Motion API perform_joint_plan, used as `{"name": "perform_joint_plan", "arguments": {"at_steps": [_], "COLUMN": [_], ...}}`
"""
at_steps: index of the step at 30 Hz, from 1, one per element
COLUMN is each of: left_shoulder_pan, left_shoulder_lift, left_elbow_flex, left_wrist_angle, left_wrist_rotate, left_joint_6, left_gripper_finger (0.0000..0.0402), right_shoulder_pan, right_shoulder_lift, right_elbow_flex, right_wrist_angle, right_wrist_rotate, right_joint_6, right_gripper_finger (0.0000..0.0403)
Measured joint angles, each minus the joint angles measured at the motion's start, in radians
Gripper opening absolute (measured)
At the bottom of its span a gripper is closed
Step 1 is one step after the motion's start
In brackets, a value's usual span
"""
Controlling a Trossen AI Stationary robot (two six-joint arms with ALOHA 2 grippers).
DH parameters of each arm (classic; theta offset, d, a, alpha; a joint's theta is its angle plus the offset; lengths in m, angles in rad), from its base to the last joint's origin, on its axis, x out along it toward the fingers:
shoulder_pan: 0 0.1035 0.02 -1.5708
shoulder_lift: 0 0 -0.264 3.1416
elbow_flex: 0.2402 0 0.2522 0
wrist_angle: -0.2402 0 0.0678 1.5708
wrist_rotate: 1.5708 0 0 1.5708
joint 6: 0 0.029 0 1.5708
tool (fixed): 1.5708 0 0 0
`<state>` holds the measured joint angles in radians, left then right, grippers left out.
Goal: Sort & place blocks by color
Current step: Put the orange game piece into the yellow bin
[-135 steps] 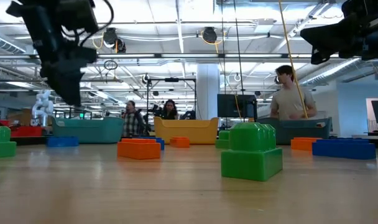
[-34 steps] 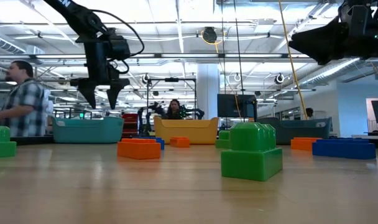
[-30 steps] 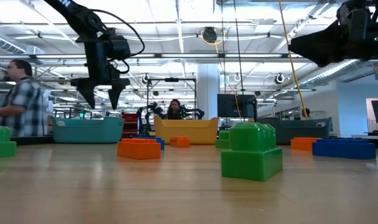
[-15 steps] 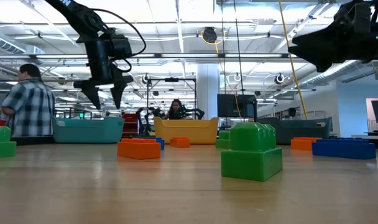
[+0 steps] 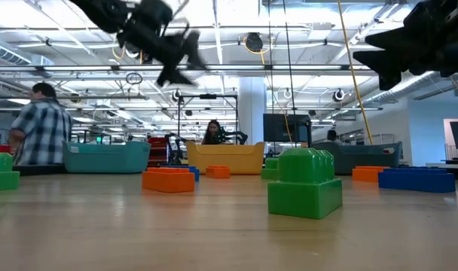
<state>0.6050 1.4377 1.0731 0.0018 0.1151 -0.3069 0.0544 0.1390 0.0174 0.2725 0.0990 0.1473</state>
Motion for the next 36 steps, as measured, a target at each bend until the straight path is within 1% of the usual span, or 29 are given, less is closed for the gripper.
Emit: {"name": "perform_joint_plan", "arguments": {"at_steps": [4, 6, 9, 11, 13, 15, 16, 20, 23, 28, 31, 33, 36], "left_shoulder_pan": [-0.179, -0.259, -0.376, -0.455, -0.527, -0.578, -0.600, -0.642, -0.635, -0.583, -0.554, -0.545, -0.542], "left_shoulder_lift": [-0.027, -0.054, -0.095, -0.115, -0.137, -0.163, -0.171, -0.180, -0.179, -0.172, -0.173, -0.171, -0.172], "left_elbow_flex": [0.000, -0.001, -0.001, -0.001, -0.001, -0.001, -0.001, -0.001, -0.009, -0.092, -0.150, -0.179, -0.201], "left_wrist_angle": [0.087, 0.057, -0.020, -0.086, -0.159, -0.229, -0.280, -0.468, -0.540, -0.453, -0.377, -0.359, -0.282], "left_wrist_rotate": [0.021, 0.022, 0.006, -0.051, -0.139, -0.231, -0.267, -0.390, -0.477, -0.483, -0.482, -0.474, -0.468], "left_joint_6": [0.014, 0.013, 0.015, 0.019, 0.022, 0.019, 0.012, -0.035, -0.038, 0.028, 0.027, 0.018, 0.033], "left_gripper_finger": [0.0283, 0.0280, 0.0276, 0.0276, 0.0275, 0.0275, 0.0276, 0.0274, 0.0274, 0.0274, 0.0273, 0.0274, 0.0273], "right_shoulder_pan": [0.000, 0.000, 0.000, 0.000, -0.003, -0.003, -0.003, -0.029, -0.070, -0.136, -0.167, -0.183, -0.198], "right_shoulder_lift": [0.003, 0.011, 0.025, 0.053, 0.097, 0.158, 0.192, 0.371, 0.496, 0.675, 0.754, 0.802, 0.863], "right_elbow_flex": [0.000, 0.000, 0.018, 0.041, 0.078, 0.144, 0.178, 0.320, 0.435, 0.599, 0.688, 0.729, 0.776], "right_wrist_angle": [0.004, 0.006, 0.009, 0.007, -0.012, -0.036, -0.083, -0.319, -0.446, -0.604, -0.654, -0.685, -0.764], "right_wrist_rotate": [0.000, 0.001, 0.013, 0.053, 0.071, 0.104, 0.126, 0.189, 0.192, 0.183, 0.154, 0.126, 0.105], "right_joint_6": [0.062, 0.071, 0.021, -0.011, -0.047, -0.075, -0.081, -0.057, -0.018, 0.029, 0.054, 0.071, 0.113], "right_gripper_finger": [0.0185, 0.0185, 0.0185, 0.0185, 0.0185, 0.0185, 0.0185, 0.0185, 0.0185, 0.0185, 0.0185, 0.0185, 0.0185]}}
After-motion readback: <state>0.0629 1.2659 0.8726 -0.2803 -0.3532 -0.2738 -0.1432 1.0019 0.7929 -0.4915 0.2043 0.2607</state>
